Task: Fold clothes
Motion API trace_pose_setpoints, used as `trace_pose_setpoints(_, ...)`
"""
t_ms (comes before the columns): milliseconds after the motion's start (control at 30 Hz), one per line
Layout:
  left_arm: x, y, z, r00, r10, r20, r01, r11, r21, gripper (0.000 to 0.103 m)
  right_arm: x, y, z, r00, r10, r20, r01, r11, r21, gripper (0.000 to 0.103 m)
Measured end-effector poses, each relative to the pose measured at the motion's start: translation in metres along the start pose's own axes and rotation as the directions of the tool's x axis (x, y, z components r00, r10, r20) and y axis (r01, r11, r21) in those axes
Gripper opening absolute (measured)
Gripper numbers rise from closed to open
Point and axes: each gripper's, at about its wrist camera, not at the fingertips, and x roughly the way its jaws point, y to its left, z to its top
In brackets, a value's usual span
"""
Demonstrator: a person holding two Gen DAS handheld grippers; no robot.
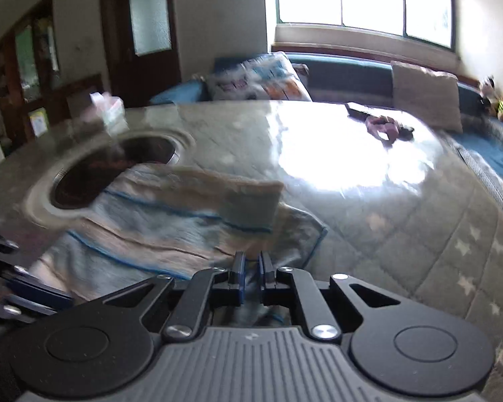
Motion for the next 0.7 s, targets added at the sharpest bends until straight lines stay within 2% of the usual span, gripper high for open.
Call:
trace_pose_setpoints(133, 0.001, 0.000, 0.000, 1.000, -0.001, -0.001, 0.001, 1.000, 0.006, 0.018, -0.003, -0.003, 0.011, 1.000, -0.013, 0.008, 0.013, 1.000, 0.001, 0.007)
trace_pose_setpoints(300, 0.001, 0.000, 0.000, 1.000, -0.004, 0.001, 0.004, 1.000, 0.002, 0.019, 0.003, -0.004, 0.029, 0.999, 0.025, 0.034, -0.025, 1.000, -0.006, 0.007)
trace_pose_setpoints(500, -0.002, 0.004, 0.004, 1.000, -0.011, 0.002, 0.011, 1.000, -0.028, 0.019, 0.032, -0.006, 0.036, 0.999, 0.031, -0.021, -0.031, 0.999, 0.011, 0.006)
trace_pose_setpoints(600, -0.009, 0.012, 0.012, 0.999, 0.018, 0.029, -0.017, 0.999, -0.050, 0.023, 0.036, -0.008, 0.037, 0.999, 0.034, -0.024, -0.033, 0.999, 0.022, 0.007)
trace_pose_setpoints(700, -0.009, 0.027, 0.028, 0.995, 0.078, 0.055, -0.073, 0.994, -0.086, 0.029, 0.031, -0.007, 0.042, 0.999, 0.039, -0.003, -0.039, 0.999, 0.017, 0.007)
